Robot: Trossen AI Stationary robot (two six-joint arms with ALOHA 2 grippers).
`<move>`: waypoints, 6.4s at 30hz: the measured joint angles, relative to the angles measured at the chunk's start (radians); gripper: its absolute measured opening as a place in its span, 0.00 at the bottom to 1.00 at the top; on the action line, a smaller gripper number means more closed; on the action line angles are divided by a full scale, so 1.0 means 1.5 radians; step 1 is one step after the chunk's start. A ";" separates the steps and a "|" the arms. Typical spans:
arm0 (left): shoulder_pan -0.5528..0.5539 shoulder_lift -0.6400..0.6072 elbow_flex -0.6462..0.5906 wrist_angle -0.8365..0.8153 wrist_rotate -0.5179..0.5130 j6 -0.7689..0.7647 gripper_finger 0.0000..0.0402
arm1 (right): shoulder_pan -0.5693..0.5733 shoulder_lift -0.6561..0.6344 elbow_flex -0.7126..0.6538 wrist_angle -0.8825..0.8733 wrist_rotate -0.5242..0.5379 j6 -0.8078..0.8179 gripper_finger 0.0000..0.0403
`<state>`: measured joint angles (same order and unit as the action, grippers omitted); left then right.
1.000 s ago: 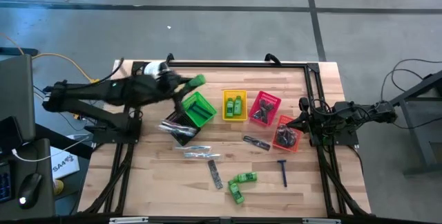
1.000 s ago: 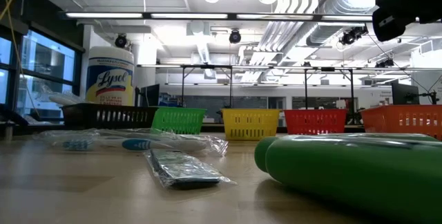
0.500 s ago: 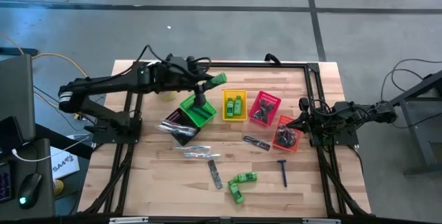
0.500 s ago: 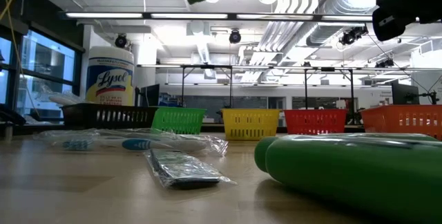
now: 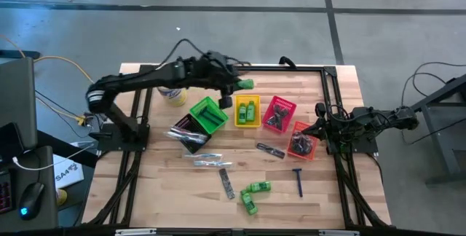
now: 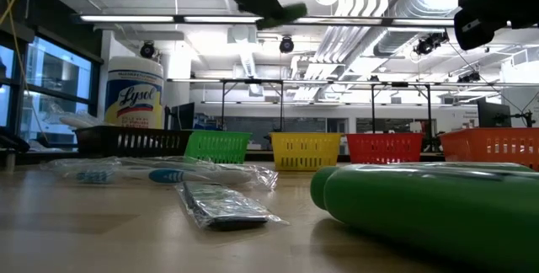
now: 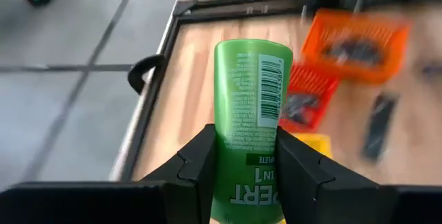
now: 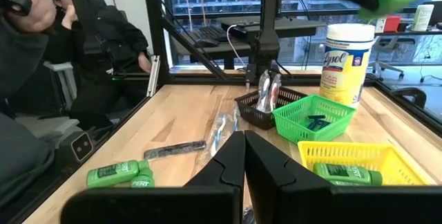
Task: Pick & Place Travel size toiletries
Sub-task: Put the left green bottle shampoo into the yellow bin, then put the blue shaver into the green bin
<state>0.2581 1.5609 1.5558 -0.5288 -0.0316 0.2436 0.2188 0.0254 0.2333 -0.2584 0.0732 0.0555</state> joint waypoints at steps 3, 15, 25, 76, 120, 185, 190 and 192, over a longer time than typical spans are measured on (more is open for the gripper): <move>-0.002 0.052 0.041 -0.013 -0.016 0.105 0.27 | 0.000 0.000 0.000 0.000 0.000 0.002 0.01; -0.025 0.172 0.068 -0.060 0.016 0.545 0.27 | 0.000 0.000 0.000 -0.010 -0.001 -0.004 0.01; -0.068 0.247 0.069 -0.025 -0.003 0.717 0.27 | 0.000 0.000 -0.021 -0.007 0.000 -0.005 0.01; -0.019 0.329 0.068 -0.063 0.032 0.823 0.37 | 0.000 0.000 -0.046 0.090 -0.078 0.001 0.01; -0.093 0.282 0.068 -0.097 -0.298 0.760 0.67 | 0.000 0.000 -0.046 0.090 -0.090 0.002 0.01; -0.408 -0.954 -0.849 0.224 -0.260 -0.183 0.00 | 0.000 0.000 -0.087 0.133 0.012 -0.016 0.01; -0.408 -0.956 -0.918 0.324 -0.217 -0.155 0.00 | 0.000 0.000 -0.087 0.136 0.067 -0.020 0.01; -0.408 -0.957 -0.947 0.380 -0.180 -0.133 0.00 | -0.001 0.000 -0.087 0.145 0.044 -0.020 0.01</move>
<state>-0.3542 0.1258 0.1346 0.0407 -0.3020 0.0437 0.2166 0.0254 0.1032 -0.0405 0.1398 0.0254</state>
